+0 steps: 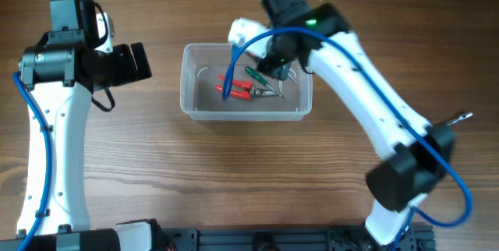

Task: Pack container
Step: 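Grasp the orange-black pliers with the right gripper, then place the orange-black pliers into the container with the right gripper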

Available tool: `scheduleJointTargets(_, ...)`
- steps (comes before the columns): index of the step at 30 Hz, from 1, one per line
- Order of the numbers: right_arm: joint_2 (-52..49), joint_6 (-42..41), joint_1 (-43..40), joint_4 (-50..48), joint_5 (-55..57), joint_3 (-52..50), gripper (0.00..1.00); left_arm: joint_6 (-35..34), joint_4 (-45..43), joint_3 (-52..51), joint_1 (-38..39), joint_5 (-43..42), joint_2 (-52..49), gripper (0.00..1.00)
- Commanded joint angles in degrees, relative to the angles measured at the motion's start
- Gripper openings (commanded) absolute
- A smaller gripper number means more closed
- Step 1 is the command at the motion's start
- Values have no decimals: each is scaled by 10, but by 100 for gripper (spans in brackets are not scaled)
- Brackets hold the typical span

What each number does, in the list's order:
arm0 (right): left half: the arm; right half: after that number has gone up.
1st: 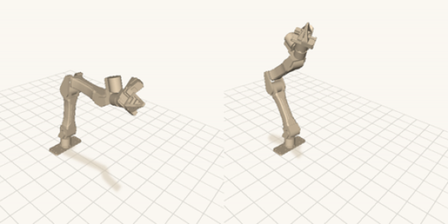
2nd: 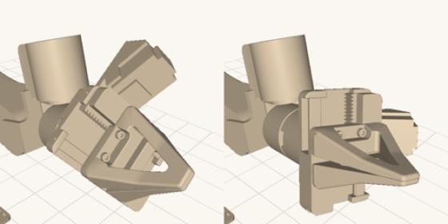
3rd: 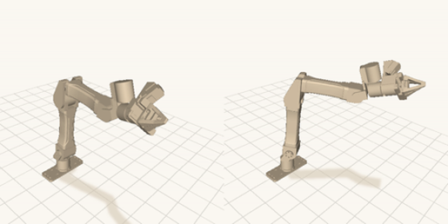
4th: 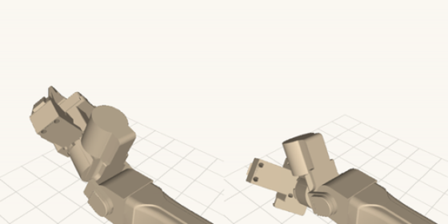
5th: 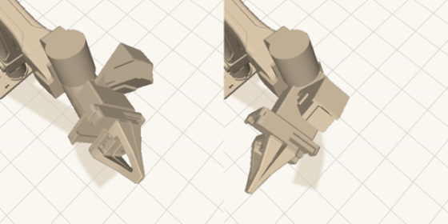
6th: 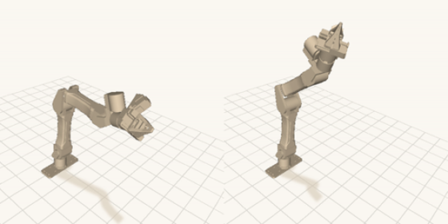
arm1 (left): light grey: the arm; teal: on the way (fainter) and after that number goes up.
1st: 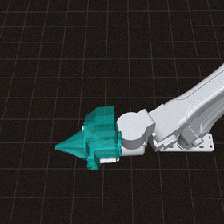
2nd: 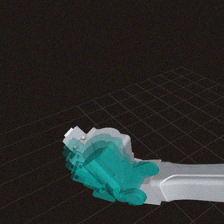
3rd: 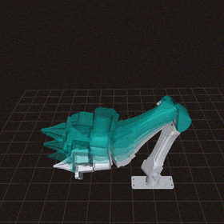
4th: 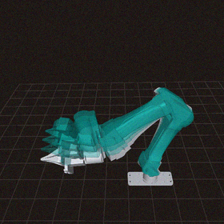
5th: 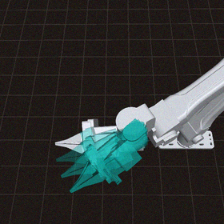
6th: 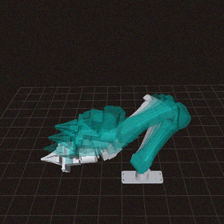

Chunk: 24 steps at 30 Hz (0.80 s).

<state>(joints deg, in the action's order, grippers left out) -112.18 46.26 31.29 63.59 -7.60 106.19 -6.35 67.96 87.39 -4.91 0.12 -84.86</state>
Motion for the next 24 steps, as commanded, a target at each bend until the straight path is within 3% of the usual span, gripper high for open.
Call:
scheduleJointTargets(1,-57,61,-3,1,-37,-7,4,-1,0,7,-3,-7,-3,100)
scheduleJointTargets(12,-85,114,-1,14,-61,-7,4,-1,0,7,-3,-7,-3,100)
scheduleJointTargets(21,-83,317,38,33,-3,-7,4,-1,1,7,-2,-7,-3,100)
scheduleJointTargets(24,-84,333,37,31,-40,-7,4,-1,5,7,-3,-7,-3,100)
